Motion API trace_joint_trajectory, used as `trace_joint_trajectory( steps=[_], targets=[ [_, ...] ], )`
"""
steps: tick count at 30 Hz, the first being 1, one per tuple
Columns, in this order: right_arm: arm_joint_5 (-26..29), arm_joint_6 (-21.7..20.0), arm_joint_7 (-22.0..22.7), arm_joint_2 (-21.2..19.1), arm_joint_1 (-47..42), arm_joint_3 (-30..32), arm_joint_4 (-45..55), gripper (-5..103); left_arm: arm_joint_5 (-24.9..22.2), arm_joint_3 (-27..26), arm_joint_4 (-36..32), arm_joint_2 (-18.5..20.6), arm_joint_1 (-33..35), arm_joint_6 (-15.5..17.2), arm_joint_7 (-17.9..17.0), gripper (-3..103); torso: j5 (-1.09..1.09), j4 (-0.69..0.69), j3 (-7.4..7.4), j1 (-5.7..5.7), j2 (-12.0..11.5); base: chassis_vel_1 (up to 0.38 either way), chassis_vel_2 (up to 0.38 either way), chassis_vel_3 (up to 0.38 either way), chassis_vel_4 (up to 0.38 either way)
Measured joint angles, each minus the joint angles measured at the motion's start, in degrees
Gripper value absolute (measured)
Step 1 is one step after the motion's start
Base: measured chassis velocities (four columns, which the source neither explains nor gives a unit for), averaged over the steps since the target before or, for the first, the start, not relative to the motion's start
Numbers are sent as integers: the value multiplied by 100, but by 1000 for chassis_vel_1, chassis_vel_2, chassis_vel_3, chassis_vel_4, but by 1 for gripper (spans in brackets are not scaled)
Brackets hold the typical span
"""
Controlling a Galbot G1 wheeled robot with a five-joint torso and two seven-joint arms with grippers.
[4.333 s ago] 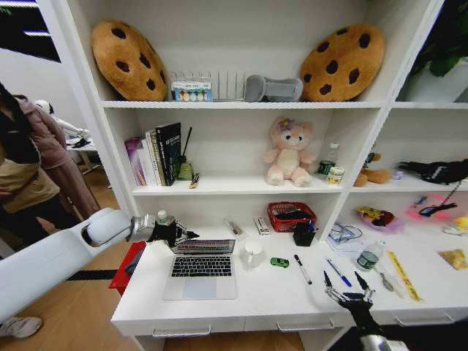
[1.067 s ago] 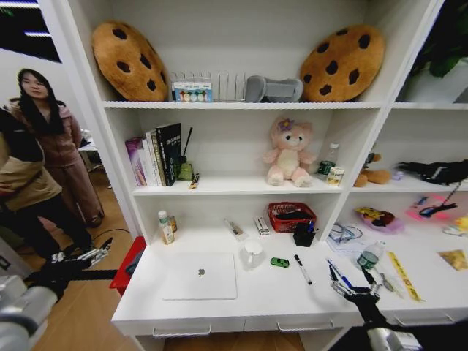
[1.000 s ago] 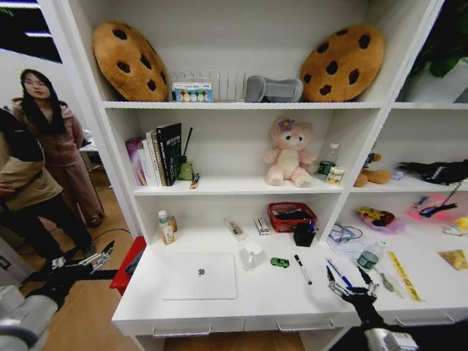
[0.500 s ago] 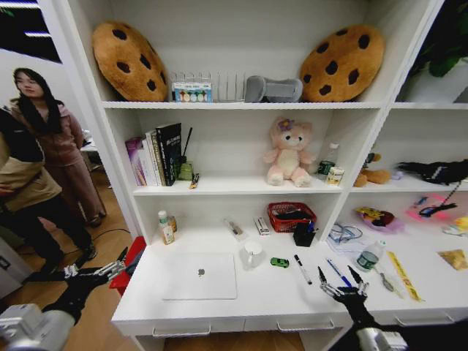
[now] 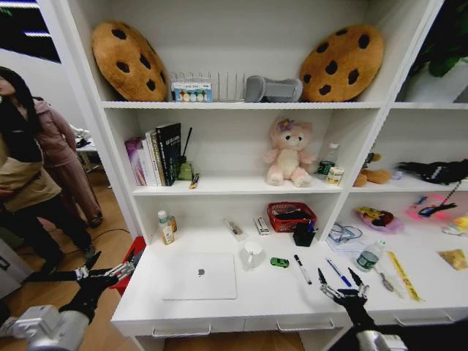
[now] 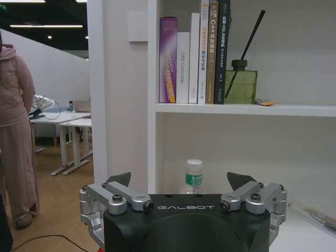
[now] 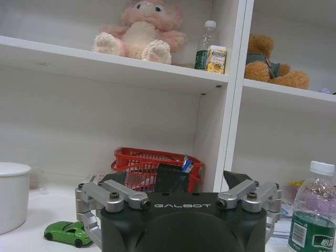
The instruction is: Organize the objects on the table.
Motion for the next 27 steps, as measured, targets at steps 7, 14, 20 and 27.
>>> trace_joint_trajectory(
  steps=[7,14,20,27],
  targets=[
    [-330,52,-91,16,-155,-251,477,100,-7,-5,5,7,-2,4,0,100,-1,0,0,0,0,0,0,0,0],
    [-136,-118,-316,-142,-165,-367,633,100,-12,-7,6,10,-2,7,0,100,-1,0,0,0,0,0,0,0,0],
    [1151,-791,-1223,-1277,-251,-102,776,100,-15,-10,8,13,-2,11,1,100,-3,2,0,0,0,0,0,0,0],
    [1277,-720,-1252,-1460,-62,-52,665,100,-17,-12,8,14,-2,12,1,100,1,2,0,0,0,0,0,0,0]
  ],
)
